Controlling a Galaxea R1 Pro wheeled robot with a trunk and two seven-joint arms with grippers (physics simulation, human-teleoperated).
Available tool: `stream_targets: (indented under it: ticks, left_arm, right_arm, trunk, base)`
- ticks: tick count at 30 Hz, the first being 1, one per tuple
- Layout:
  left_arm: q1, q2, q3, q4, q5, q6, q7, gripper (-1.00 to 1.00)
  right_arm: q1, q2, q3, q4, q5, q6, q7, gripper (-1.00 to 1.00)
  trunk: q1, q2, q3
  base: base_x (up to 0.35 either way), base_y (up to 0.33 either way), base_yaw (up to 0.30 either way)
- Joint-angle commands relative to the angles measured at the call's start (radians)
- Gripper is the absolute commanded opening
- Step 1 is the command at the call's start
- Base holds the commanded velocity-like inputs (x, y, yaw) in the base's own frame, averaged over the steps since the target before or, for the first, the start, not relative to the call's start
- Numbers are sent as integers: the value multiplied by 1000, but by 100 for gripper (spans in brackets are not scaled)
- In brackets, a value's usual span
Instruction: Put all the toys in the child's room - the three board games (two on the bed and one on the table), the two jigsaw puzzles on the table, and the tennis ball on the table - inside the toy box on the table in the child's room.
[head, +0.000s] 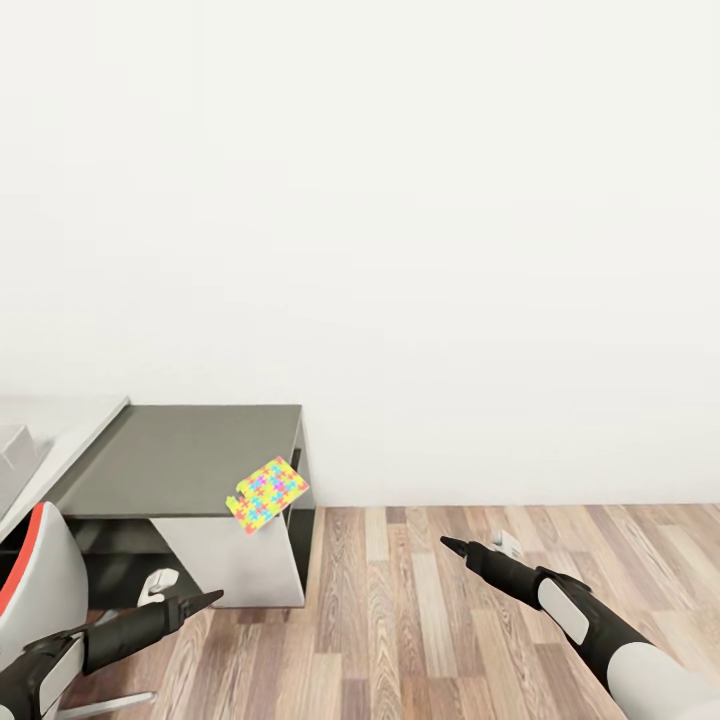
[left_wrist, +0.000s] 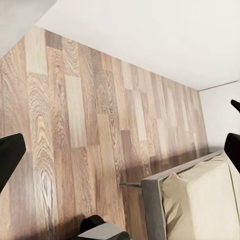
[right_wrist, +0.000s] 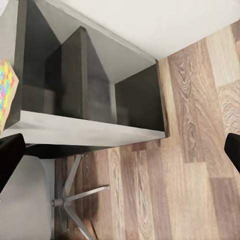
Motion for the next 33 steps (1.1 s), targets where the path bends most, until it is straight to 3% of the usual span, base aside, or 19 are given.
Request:
stream_targets:
  ticks: [1, 33]
  left_arm:
    - [-1, 0, 1, 0, 3, 11, -3, 100]
    - [-1, 0, 1, 0, 3, 10, -2, 100]
  right_arm:
    - [-1, -1, 4, 0, -9, 5, 0, 100]
    - [-1, 0, 4, 0, -9, 5, 1, 100]
  trunk:
    - [1, -2, 0]
    - [1, -2, 53]
  base:
    - [0, 0, 29]
    - [0, 0, 2]
